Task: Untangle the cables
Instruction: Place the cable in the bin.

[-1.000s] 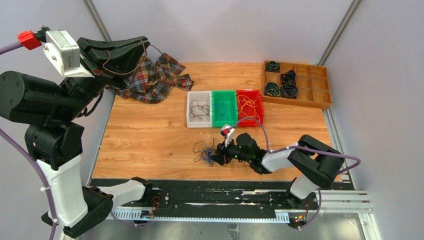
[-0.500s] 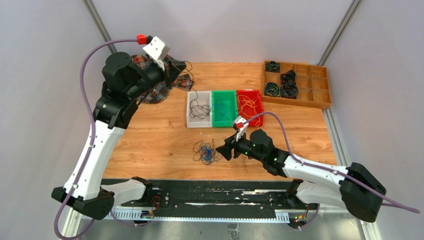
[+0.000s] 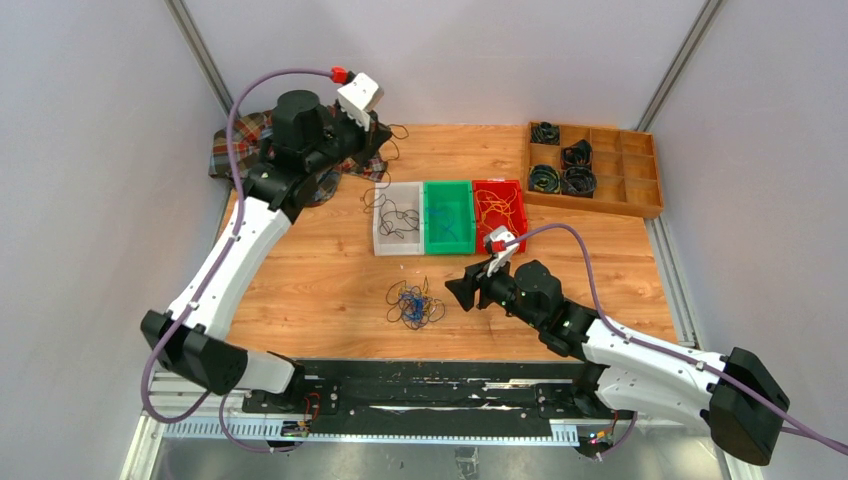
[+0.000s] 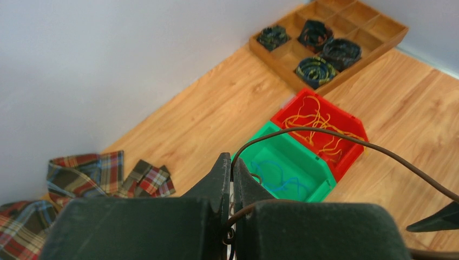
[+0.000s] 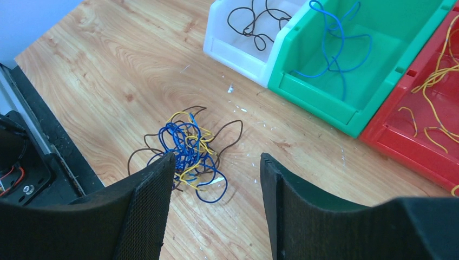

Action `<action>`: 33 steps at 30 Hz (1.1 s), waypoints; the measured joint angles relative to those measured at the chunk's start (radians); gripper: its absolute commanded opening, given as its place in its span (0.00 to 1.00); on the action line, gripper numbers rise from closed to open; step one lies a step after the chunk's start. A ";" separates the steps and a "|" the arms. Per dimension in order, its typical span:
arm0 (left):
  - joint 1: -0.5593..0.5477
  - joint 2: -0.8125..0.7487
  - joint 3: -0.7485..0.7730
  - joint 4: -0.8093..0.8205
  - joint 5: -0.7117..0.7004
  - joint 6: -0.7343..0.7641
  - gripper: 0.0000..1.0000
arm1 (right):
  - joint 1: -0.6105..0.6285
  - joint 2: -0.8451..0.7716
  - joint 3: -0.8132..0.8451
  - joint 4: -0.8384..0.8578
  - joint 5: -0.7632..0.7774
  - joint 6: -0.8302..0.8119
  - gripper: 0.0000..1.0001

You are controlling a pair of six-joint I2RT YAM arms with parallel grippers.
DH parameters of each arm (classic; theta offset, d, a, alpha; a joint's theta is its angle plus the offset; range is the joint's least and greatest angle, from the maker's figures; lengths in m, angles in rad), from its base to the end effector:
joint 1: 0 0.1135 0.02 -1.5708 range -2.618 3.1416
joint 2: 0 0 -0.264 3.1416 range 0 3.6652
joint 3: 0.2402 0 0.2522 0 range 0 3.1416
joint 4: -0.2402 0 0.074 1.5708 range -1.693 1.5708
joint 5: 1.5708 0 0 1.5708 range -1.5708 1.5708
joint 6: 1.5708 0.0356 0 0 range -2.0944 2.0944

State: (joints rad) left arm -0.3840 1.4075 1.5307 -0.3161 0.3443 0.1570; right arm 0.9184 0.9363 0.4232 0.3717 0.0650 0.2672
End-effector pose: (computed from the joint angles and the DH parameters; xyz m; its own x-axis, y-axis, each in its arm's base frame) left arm 0.2906 -0.1304 0.4430 -0.0724 0.1880 -0.9795 0.6795 0.7282 0.0895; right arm 0.1322 0.1693 0.2427 -0.2816 0.0654 -0.9573 -0.7046 0.6632 0.2526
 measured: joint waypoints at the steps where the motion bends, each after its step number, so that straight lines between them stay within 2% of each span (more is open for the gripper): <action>1: 0.000 0.019 0.000 0.000 -0.002 0.006 0.01 | 0.000 0.000 0.000 -0.003 0.006 0.000 0.58; 10: 0.000 0.056 0.002 0.009 -0.011 0.031 0.00 | 0.000 0.006 0.000 -0.018 0.026 -0.001 0.56; 15: 0.000 0.056 0.061 -0.007 -0.013 0.027 0.01 | 0.000 0.013 0.000 -0.039 0.027 0.000 0.55; 23: -0.012 0.000 0.102 -0.001 -0.055 0.047 0.01 | 0.000 0.002 0.000 -0.095 0.008 0.029 0.54; 26: -0.026 -0.002 0.101 -0.002 -0.069 0.061 0.00 | 0.000 -0.038 0.000 -0.138 -0.005 0.063 0.55; 33: -0.071 0.006 0.136 0.003 -0.164 0.131 0.01 | 0.000 -0.240 -0.001 -0.314 -0.033 0.127 0.55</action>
State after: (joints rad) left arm -0.4549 1.4136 1.6665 -0.3130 0.1806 0.2882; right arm 0.9184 0.6968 0.4225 0.0582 0.0322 0.3946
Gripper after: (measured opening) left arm 0.020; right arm 0.552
